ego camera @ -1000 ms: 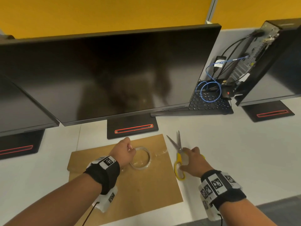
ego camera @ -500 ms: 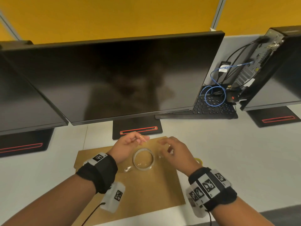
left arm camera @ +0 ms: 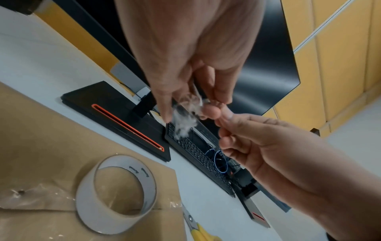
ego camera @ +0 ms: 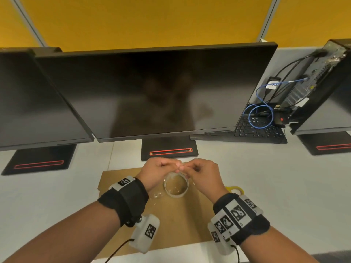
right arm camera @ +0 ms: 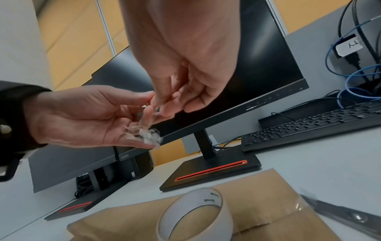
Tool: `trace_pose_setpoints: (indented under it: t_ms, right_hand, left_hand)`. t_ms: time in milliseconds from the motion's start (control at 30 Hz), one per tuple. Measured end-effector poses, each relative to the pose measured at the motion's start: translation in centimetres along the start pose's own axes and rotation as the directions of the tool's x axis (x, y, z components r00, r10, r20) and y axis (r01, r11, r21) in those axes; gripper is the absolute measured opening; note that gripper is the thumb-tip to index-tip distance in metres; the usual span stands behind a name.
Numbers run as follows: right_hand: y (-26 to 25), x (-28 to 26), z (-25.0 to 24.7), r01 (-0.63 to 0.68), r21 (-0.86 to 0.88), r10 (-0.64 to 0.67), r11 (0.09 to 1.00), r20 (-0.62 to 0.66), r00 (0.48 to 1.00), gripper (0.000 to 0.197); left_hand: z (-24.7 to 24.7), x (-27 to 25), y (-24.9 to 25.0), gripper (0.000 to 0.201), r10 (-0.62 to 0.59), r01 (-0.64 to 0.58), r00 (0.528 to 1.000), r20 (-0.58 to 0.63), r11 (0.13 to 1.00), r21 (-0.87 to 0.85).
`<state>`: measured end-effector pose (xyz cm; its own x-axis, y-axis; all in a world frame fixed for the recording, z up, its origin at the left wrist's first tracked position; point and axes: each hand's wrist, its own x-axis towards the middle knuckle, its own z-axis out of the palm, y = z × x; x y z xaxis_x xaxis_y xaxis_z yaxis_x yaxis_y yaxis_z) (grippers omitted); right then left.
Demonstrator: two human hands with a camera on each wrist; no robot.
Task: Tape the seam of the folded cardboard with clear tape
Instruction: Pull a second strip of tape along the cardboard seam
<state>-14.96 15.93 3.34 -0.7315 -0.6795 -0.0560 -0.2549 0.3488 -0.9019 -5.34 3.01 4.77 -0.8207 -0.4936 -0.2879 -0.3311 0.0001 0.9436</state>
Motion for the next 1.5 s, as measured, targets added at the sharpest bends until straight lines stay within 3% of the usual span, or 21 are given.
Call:
trace_pose_setpoints:
  t_ms: [100, 167, 367, 533, 667, 800, 967, 1033, 1133, 1267, 1333, 1400, 1500]
  right_hand:
    - [0.5, -0.1, -0.6, -0.051, 0.026, 0.053, 0.998, -0.06, 0.997, 0.023]
    - [0.7, -0.2, -1.2, -0.079, 0.025, 0.08, 0.997, -0.058, 0.995, 0.024]
    - [1.0, 0.1, -1.4, -0.094, 0.028, 0.096, 0.995, -0.077, 0.992, 0.021]
    - [1.7, 0.0, -1.6, -0.101, 0.029, 0.103, 0.994, -0.053, 0.993, 0.011]
    - [2.1, -0.1, -1.9, 0.032, 0.083, -0.041, 0.996, 0.097, 0.994, 0.043]
    - [2.1, -0.2, -2.0, 0.084, 0.156, -0.117, 0.984, 0.214, 0.97, 0.044]
    - [2.9, -0.2, -2.2, 0.127, 0.071, -0.13, 0.989, 0.042, 0.991, 0.018]
    - [3.5, 0.0, -2.6, 0.142, -0.02, -0.142, 0.99, -0.004, 0.99, 0.022]
    - [4.4, 0.3, -3.3, 0.078, -0.045, -0.078, 0.996, -0.015, 0.997, 0.024]
    - [4.7, 0.1, -3.4, 0.023, -0.068, -0.018, 0.997, 0.079, 0.997, 0.02]
    - [4.9, 0.3, -3.5, 0.025, -0.083, -0.022, 0.996, 0.029, 0.999, 0.025]
    - [5.2, 0.8, -3.9, 0.023, -0.068, -0.025, 0.997, -0.035, 0.999, 0.028]
    - [5.4, 1.4, -4.5, 0.019, -0.04, -0.021, 0.999, -0.054, 0.998, 0.026]
  left_hand:
    - [-1.0, 0.7, 0.0, 0.01, -0.068, 0.026, 0.966, -0.249, 0.985, -0.168]
    - [-2.2, 1.1, 0.1, 0.013, -0.125, 0.049, 0.949, -0.289, 0.965, -0.257]
    - [-0.9, 0.3, 0.1, 0.018, -0.014, 0.034, 0.96, -0.28, 0.997, 0.066]
    - [0.5, -0.2, -0.1, 0.023, 0.001, 0.026, 0.979, -0.204, 0.991, 0.13]
    - [0.8, 0.4, 0.0, 0.018, -0.043, 0.045, 0.998, -0.038, 0.998, 0.054]
    - [1.6, 0.7, 0.0, 0.018, -0.037, 0.042, 0.988, 0.152, 0.999, -0.028]
    - [2.6, 1.1, 0.4, 0.027, -0.155, 0.224, 0.937, 0.313, 0.955, -0.197]
    - [2.9, 1.1, 0.6, 0.026, -0.146, 0.21, 0.927, 0.345, 0.965, -0.157]
    - [3.4, 1.5, 0.7, 0.021, -0.071, 0.076, 0.973, 0.222, 0.997, -0.015]
    - [4.7, 2.1, 0.1, 0.004, -0.066, 0.064, 0.997, 0.035, 0.996, 0.067]
    - [5.6, 2.4, -0.2, 0.012, -0.046, 0.049, 0.998, -0.033, 0.996, 0.07]
    - [6.0, 2.6, -0.1, 0.007, -0.036, 0.041, 0.996, -0.084, 0.997, 0.06]
    - [6.6, 2.6, 0.2, 0.019, -0.01, 0.013, 0.997, -0.081, 0.999, 0.035]
